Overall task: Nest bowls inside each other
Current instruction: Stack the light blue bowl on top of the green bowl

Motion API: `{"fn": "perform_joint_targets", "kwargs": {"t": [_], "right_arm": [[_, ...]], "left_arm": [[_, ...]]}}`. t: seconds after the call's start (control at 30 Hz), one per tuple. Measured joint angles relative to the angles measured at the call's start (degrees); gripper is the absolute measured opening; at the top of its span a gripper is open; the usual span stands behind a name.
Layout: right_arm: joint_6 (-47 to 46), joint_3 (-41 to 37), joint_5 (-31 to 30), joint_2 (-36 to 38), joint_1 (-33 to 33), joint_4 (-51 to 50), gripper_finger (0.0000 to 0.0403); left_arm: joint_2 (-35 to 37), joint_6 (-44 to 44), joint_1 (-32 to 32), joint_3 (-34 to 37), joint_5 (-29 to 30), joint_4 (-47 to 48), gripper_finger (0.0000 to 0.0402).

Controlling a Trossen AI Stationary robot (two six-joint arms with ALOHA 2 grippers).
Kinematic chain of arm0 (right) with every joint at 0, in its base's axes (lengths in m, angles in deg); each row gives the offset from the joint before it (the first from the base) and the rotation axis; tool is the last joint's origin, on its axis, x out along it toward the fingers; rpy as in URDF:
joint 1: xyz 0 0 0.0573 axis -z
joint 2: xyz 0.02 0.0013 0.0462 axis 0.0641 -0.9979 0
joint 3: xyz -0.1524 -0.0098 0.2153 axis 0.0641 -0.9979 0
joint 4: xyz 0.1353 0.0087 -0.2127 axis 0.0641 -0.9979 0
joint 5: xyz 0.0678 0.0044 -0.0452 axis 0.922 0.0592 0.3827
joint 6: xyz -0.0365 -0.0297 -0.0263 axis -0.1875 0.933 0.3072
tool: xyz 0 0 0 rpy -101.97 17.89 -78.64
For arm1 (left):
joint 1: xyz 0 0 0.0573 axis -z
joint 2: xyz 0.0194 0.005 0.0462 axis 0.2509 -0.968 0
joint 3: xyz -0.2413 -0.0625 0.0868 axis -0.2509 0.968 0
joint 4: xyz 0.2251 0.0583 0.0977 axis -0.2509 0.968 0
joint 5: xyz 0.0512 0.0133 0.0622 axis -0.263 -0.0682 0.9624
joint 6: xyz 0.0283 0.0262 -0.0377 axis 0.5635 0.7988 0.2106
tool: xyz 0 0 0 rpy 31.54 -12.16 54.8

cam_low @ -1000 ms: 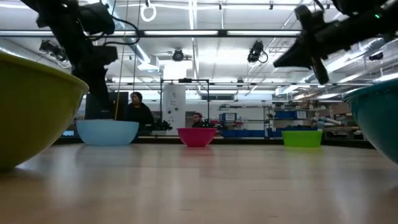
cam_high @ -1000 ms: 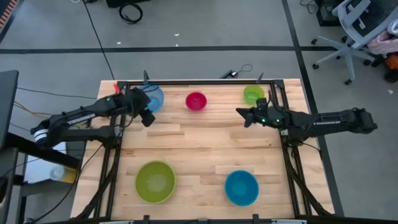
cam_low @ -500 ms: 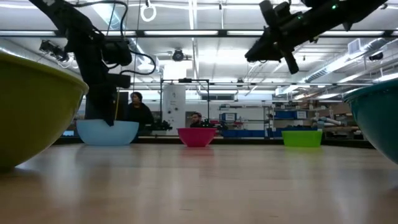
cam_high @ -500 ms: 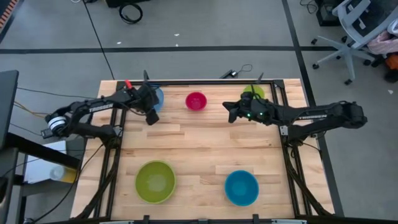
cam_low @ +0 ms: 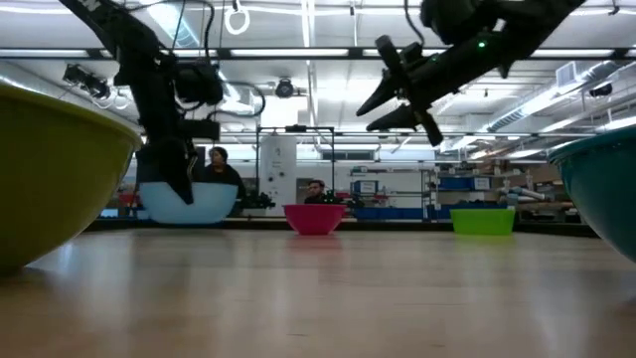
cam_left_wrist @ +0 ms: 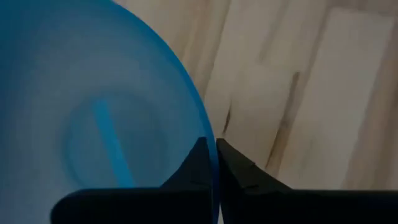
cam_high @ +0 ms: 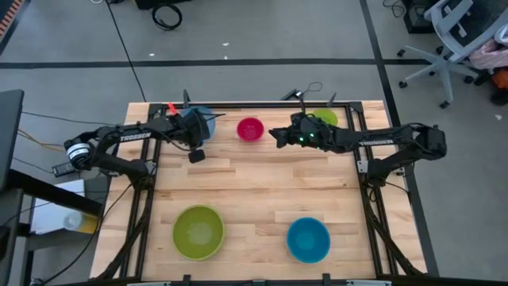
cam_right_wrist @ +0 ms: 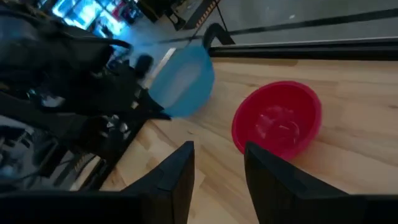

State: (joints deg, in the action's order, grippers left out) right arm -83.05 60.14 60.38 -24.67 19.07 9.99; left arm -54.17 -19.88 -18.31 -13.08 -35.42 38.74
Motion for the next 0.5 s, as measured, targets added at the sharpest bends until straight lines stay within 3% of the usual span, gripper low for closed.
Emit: {"fn": "perform_joint_targets", "kwargs": {"t": [0.17,0.33,0.5], "right_arm": [[5.7,8.3,1.5,-4.3,1.1,-6.4,0.0145],[8.1,13.6,1.5,-6.8,2.6,-11.1,0.0145],[8.2,14.4,1.4,-6.9,4.8,-14.1,0.0145]], "left_arm": [[3.3,1.2,5.8,-7.5,2.8,8.8,0.0003],[5.3,-5.6,12.6,-19.4,2.9,23.3,0.0002],[6.1,-17.2,22.9,-27.8,-9.7,34.6,0.0001]]}}
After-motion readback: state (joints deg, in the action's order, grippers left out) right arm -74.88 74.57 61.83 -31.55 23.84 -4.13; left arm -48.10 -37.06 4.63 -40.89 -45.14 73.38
